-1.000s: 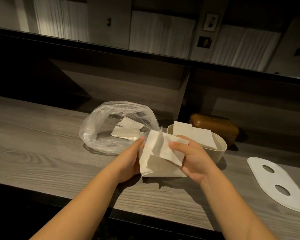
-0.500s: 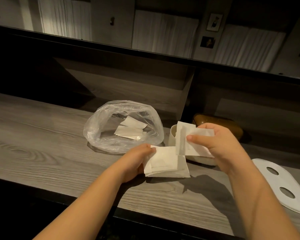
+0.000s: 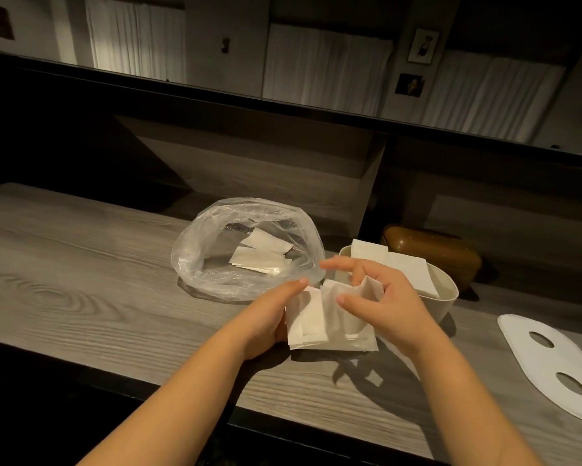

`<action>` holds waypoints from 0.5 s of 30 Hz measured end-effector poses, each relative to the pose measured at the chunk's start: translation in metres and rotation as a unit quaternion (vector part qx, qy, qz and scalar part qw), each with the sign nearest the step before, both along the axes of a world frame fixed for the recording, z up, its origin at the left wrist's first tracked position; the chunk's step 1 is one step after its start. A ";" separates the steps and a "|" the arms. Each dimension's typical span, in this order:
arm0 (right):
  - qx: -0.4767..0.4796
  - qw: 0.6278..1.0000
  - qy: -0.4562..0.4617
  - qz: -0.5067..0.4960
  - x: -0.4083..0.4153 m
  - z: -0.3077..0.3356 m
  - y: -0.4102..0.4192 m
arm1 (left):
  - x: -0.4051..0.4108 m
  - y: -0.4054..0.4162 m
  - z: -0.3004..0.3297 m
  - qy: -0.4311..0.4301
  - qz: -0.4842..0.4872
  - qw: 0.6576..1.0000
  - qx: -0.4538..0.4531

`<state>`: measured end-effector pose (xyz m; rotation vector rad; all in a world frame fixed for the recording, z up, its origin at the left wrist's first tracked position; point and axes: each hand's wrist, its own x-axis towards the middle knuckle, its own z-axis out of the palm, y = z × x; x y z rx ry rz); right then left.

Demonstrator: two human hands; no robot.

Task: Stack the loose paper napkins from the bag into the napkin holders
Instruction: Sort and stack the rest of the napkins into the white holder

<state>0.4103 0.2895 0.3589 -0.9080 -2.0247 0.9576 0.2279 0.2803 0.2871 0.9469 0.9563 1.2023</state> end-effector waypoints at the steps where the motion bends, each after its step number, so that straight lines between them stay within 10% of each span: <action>1: 0.009 1.000 -0.012 0.015 0.000 0.000 -0.001 | -0.001 0.000 -0.001 0.006 -0.005 1.000 0.007; 15: 0.007 0.993 -0.056 -0.107 -0.009 -0.002 0.009 | -0.001 -0.003 0.002 0.055 -0.010 0.998 0.032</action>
